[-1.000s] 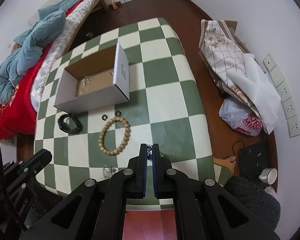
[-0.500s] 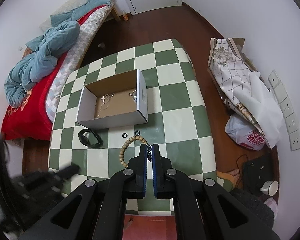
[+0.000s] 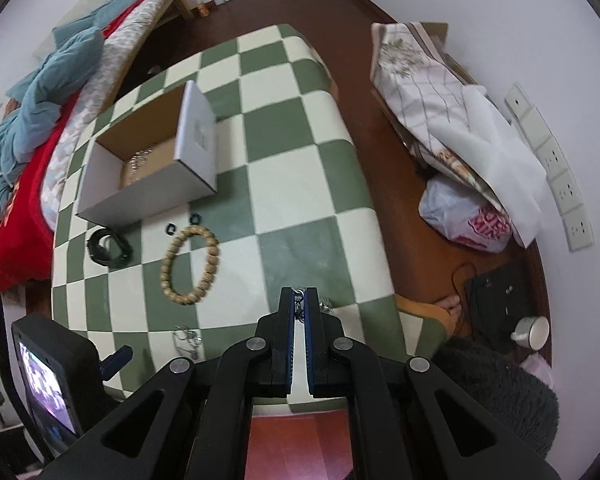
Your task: Organize jewelry
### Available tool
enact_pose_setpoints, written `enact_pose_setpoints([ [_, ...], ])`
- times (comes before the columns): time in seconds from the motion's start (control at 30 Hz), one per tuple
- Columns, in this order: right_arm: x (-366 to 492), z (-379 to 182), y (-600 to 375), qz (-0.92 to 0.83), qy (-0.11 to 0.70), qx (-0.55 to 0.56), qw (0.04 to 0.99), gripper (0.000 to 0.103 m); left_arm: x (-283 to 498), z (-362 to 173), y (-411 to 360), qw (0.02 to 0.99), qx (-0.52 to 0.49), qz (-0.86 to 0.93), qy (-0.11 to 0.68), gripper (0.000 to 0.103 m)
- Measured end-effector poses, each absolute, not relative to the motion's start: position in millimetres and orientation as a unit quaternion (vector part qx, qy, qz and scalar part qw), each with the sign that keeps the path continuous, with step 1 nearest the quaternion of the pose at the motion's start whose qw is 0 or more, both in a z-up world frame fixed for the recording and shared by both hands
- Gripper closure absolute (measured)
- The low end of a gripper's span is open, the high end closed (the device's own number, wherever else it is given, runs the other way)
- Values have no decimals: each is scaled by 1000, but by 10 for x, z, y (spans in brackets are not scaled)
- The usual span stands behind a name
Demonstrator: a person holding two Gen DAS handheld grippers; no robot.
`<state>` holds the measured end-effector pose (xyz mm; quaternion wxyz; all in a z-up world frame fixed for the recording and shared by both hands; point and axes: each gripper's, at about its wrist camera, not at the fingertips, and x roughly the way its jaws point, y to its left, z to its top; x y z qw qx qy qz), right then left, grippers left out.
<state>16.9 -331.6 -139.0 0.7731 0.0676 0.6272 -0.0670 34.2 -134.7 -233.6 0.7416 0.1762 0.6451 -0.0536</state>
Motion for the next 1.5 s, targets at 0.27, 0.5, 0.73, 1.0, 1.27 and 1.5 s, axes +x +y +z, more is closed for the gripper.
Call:
enact_pose_setpoints([
  [0.27,178,-1415,-3404,-75,626,75,772,98,248,-2303,-1381,757,164,-80,627,72],
  [0.5,186,-1385,-3374,-71,623,79,775,98,252,-2272,-1400,753,161,-99,630,103],
  [0.73,187,-1261,-3328,-56,615,84,782,98,417,-1896,-939,767,82,-105,628,103],
  [1.0,241,-1150,-3192,-33,608,96,787,98,669,-1585,-650,766,-11,-139,628,101],
  [1.27,250,-1314,-3167,-33,624,101,774,98,624,-2259,-1031,677,-24,-142,722,50],
  [1.5,219,-1492,-3303,-45,633,116,764,98,506,-2332,-1370,694,70,-128,705,61],
])
